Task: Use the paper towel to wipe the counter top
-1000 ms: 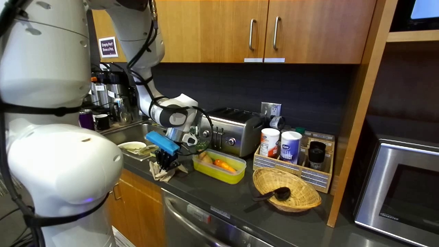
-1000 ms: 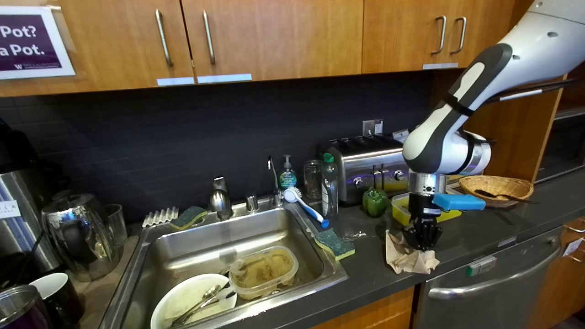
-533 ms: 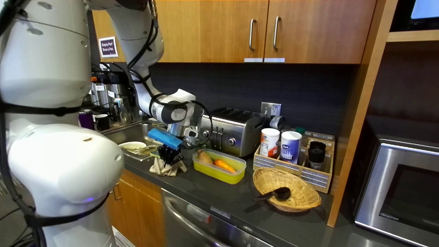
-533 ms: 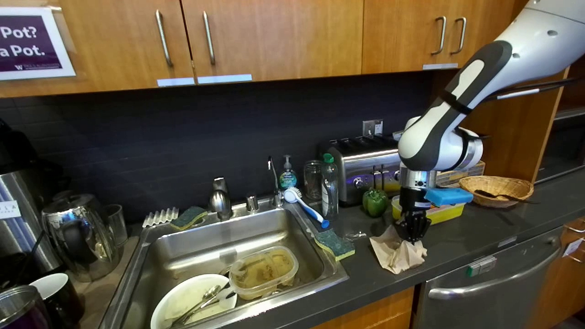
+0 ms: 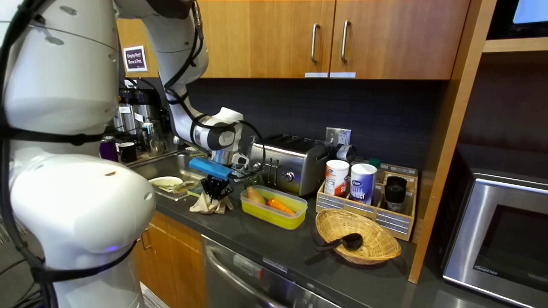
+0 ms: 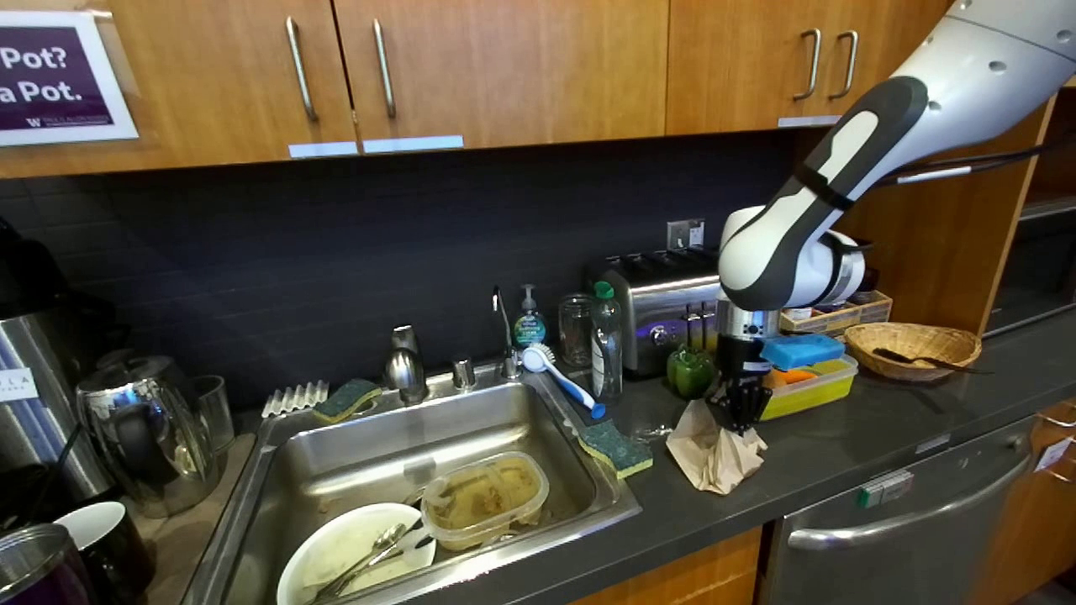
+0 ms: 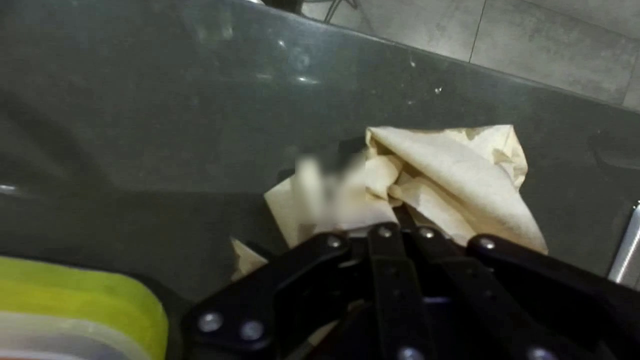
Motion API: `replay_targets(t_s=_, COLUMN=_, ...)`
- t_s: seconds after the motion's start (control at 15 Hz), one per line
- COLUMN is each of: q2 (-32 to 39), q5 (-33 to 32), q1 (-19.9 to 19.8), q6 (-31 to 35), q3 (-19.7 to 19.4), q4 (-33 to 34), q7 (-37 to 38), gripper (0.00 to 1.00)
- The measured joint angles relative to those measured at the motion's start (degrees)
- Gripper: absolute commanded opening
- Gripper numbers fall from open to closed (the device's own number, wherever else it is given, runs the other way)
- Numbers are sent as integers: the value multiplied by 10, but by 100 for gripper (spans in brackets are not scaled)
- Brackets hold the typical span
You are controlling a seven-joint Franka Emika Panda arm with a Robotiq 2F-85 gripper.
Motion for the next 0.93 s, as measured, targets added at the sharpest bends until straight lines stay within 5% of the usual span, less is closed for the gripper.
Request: replay_targets(t_s=0.93, q2=76, q5=-57, q1=9, q6=16, q3=-5, q4=116, q7=32, gripper=0)
